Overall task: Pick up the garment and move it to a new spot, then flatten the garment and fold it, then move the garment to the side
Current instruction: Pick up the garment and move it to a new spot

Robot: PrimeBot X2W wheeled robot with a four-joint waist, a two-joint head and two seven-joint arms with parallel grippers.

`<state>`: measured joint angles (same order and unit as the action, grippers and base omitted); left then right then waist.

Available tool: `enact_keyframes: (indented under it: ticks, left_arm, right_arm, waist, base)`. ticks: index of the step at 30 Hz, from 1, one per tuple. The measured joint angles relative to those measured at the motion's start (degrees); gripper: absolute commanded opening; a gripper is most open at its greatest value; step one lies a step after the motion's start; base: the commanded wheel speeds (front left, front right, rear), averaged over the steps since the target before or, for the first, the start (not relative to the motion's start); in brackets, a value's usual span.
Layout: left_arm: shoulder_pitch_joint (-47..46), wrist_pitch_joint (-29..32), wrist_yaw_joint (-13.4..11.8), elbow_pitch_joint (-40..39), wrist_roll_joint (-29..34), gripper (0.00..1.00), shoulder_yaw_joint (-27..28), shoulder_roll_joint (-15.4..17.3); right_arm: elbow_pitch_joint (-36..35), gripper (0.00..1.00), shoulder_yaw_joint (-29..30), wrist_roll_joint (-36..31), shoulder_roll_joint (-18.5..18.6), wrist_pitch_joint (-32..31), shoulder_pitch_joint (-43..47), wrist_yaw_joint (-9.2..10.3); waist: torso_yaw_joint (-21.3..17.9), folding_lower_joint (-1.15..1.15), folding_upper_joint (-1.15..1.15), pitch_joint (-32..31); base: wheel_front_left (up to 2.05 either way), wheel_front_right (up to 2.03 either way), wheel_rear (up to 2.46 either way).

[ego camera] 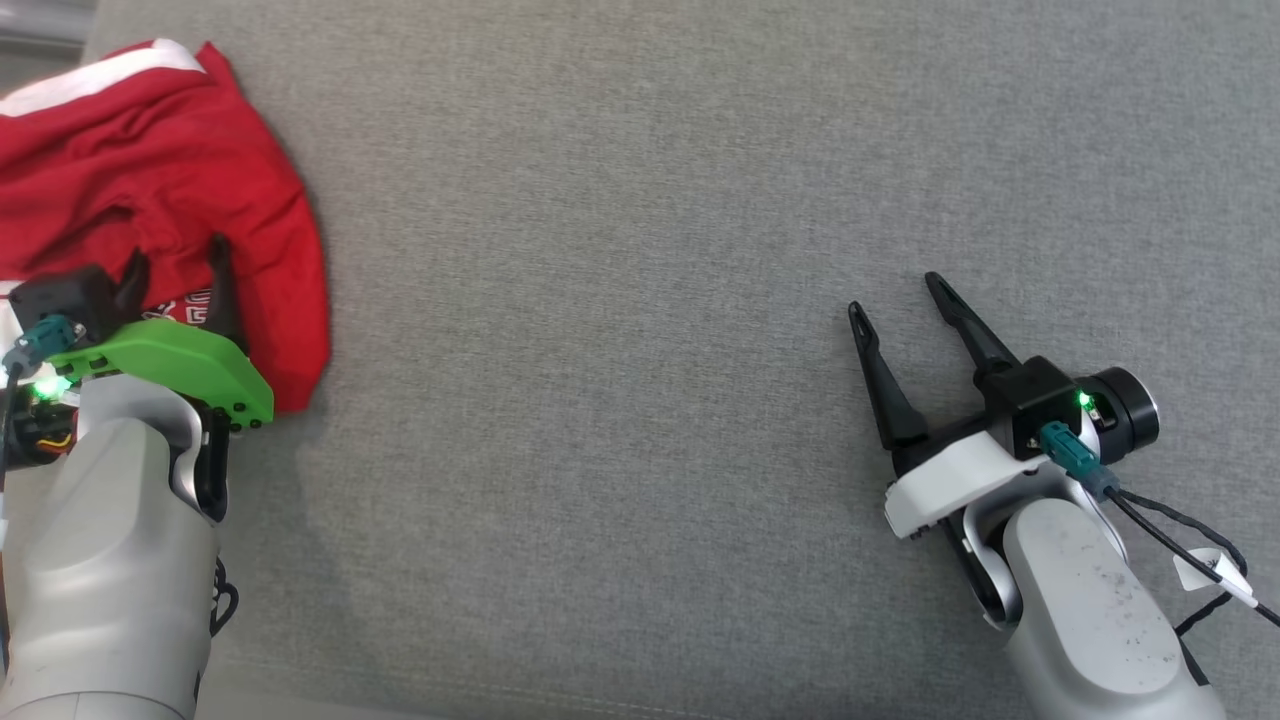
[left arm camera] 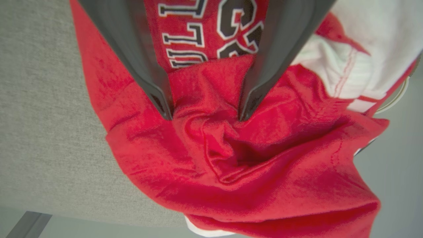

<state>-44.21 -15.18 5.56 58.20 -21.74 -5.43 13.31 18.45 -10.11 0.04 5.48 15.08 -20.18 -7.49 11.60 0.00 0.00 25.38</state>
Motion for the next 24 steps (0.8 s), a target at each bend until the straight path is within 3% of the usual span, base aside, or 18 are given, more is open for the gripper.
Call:
enact_keyframes:
  ticks: [1,2,6,14,24]
  left_arm:
    - [-0.52,0.00,-0.57,0.55,0.27,0.38,0.22,0.01]
    - [-0.74,0.00,-0.73,0.58,0.55,0.00,0.35,0.01]
    - [-0.82,0.01,-2.27,-2.00,3.41,0.00,0.40,0.15]
    - [-0.30,0.01,-1.78,-10.74,7.10,0.00,0.99,-0.16]
    - [0.70,0.01,0.03,-14.07,10.57,0.00,-3.04,-6.38]
  right_arm:
    - [-0.04,1.00,0.00,0.00,-0.08,0.01,-0.18,0.00]
    - [-0.10,1.00,0.03,0.00,-0.12,0.13,-0.26,-0.01]
    - [0.00,1.00,0.64,0.21,-0.49,0.14,-0.70,-0.05]
    - [2.41,1.00,2.23,0.90,-1.53,0.13,0.49,-0.04]
    - [3.77,1.00,3.38,2.36,-2.52,0.07,3.31,-0.04]
  waist:
    - [-0.37,0.00,0.00,0.37]
    - [-0.64,0.00,0.00,0.65]
    - [-1.94,0.00,0.00,1.25]
    - [-3.05,0.00,0.00,-1.88]
    - [-7.90,0.00,0.00,-6.49]
  base:
    - [0.00,0.00,0.00]
    - [0.00,0.00,0.00]
    - [0.00,0.00,0.00]
    - [0.00,0.00,0.00]
    - [0.00,0.00,0.00]
